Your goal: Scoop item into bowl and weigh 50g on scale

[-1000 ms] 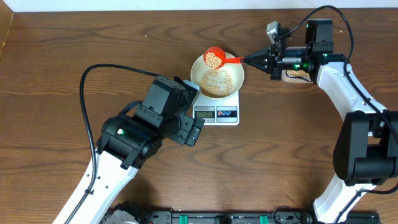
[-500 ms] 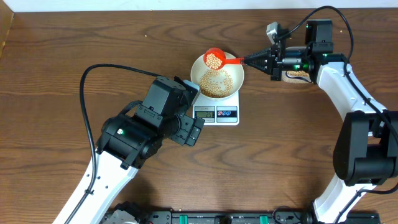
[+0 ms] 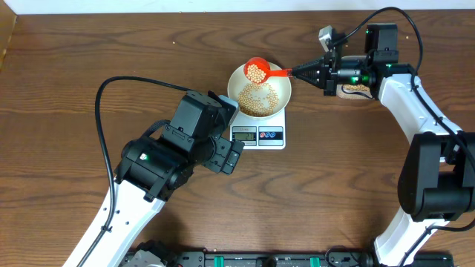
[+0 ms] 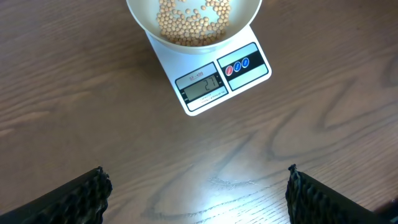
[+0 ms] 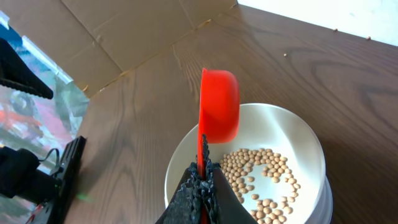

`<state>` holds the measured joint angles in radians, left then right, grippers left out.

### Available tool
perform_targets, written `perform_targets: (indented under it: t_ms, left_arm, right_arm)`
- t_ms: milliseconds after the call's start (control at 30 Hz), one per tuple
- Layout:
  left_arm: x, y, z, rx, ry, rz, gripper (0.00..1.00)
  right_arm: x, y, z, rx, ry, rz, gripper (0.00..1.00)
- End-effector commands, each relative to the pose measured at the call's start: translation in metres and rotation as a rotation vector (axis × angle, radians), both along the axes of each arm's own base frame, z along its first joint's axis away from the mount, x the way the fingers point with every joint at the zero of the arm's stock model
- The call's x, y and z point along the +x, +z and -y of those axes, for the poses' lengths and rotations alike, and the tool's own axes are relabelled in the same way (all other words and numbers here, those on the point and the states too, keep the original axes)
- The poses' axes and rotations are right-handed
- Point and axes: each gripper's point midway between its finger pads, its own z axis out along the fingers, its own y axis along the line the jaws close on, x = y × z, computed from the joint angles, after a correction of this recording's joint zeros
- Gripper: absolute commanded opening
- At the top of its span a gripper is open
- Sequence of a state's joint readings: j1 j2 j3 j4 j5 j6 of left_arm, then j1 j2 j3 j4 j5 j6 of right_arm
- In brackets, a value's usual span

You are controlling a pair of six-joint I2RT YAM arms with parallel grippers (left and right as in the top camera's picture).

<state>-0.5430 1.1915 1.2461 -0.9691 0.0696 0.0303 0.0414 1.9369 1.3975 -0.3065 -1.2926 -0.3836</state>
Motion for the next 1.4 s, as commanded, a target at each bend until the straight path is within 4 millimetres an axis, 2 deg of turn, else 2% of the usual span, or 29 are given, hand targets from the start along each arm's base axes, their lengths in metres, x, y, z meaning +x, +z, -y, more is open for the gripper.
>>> perform_targets:
  t_ms: [0, 300, 400, 533, 767, 1067, 1367]
  left_arm:
    - [0.004, 0.008, 0.001, -0.007, 0.0, 0.017, 0.92]
    - [0.004, 0.008, 0.001, -0.007, -0.001, 0.017, 0.92]
    - [0.004, 0.008, 0.001, -0.007, -0.001, 0.017, 0.92]
    - [0.004, 0.008, 0.001, -0.007, 0.0, 0.017, 0.92]
    - [0.004, 0.008, 0.0, -0.007, 0.0, 0.017, 0.92]
    - [0.004, 0.008, 0.0, -0.007, -0.001, 0.017, 0.92]
    - [0.004, 0.008, 0.0, -0.007, 0.0, 0.017, 0.92]
  right_arm:
    - [-0.001, 0.003, 0.002, 0.013, 0.003, -0.008, 0.01]
    - [-0.001, 0.003, 0.001, 0.015, 0.008, -0.001, 0.01]
    - [-0.013, 0.009, -0.001, 0.048, 0.081, 0.108, 0.01]
    - [-0.016, 0.004, 0.0, 0.031, 0.089, 0.141, 0.01]
    - [-0.014, 0.002, 0.0, 0.019, 0.078, 0.127, 0.01]
    - [-0.012, 0.002, 0.006, 0.028, 0.042, 0.025, 0.01]
    - [-0.012, 0.002, 0.007, 0.028, 0.041, 0.023, 0.01]
